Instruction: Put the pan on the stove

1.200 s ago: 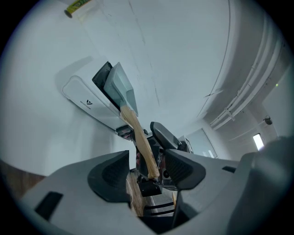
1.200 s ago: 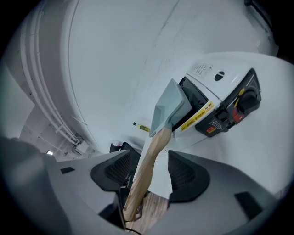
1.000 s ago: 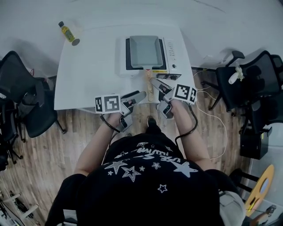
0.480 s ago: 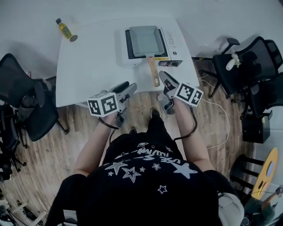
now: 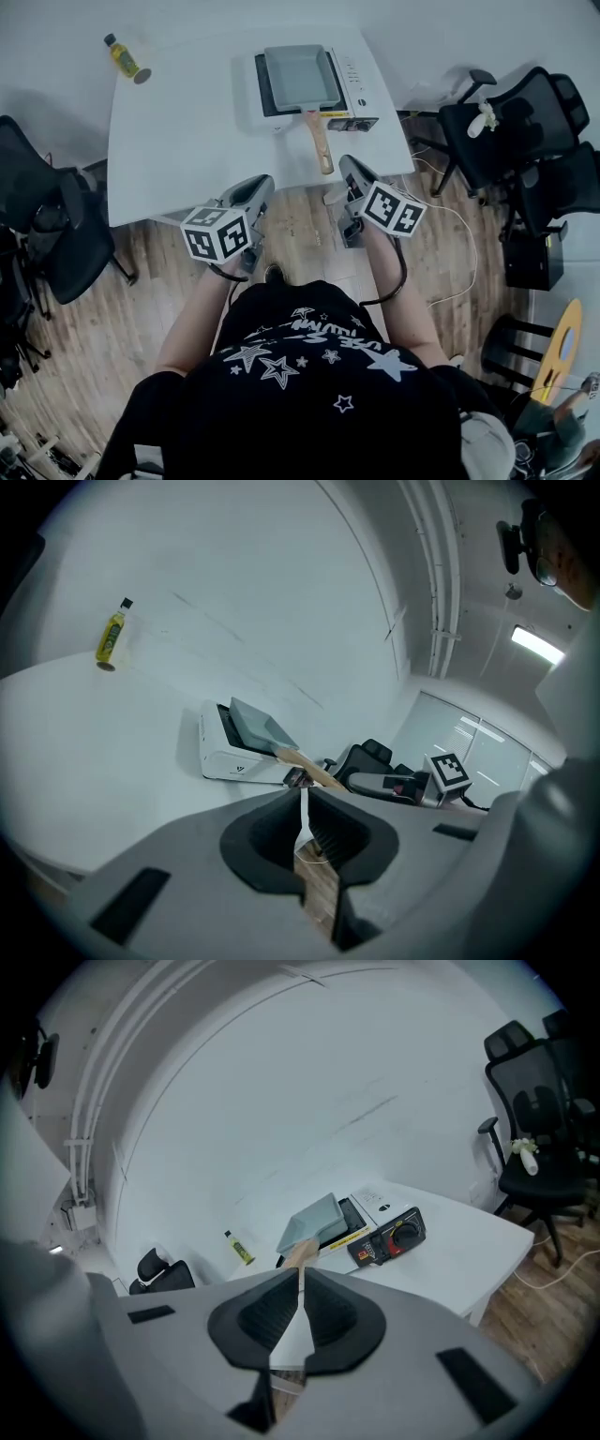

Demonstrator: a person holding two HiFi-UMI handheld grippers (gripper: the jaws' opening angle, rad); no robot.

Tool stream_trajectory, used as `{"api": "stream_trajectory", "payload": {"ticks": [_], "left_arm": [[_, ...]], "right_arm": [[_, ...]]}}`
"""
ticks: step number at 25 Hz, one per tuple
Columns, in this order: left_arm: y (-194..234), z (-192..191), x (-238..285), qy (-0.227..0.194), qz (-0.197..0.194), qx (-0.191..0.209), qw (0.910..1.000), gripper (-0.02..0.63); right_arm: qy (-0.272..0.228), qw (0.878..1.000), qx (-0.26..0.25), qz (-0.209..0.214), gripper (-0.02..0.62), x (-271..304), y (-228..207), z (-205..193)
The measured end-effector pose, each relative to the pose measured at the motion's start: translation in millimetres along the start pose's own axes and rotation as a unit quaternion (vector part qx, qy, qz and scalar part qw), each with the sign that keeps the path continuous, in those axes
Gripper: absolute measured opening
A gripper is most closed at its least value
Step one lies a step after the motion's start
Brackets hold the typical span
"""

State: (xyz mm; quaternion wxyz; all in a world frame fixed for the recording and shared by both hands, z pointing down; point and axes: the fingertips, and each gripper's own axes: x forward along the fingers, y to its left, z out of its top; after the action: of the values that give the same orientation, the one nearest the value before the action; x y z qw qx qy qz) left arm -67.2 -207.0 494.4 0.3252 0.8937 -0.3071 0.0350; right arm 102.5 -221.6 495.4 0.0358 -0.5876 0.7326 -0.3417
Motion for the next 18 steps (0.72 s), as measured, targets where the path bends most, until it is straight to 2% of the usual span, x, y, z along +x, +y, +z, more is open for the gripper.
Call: {"api": "stream_trajectory", "payload": {"ticks": [5, 9, 18], "left_arm": [[-4, -7, 1, 0.011, 0.011, 0.022, 0.9996, 0.011], [-16, -18, 1, 0.018, 0.013, 0.003, 0.9997, 0.008], [-50, -38, -17, 0.016, 0.029, 0.0, 0.9995, 0.008]], "right_arm": [[0.003, 1.0, -0.028, -0.003, 0.018, -6, -2, 1], [0.009, 0.999, -0.045, 0.002, 0.014, -16, -1, -5], [0.027, 0.995, -0.091, 0.028, 0.008, -54, 15, -17]]}}
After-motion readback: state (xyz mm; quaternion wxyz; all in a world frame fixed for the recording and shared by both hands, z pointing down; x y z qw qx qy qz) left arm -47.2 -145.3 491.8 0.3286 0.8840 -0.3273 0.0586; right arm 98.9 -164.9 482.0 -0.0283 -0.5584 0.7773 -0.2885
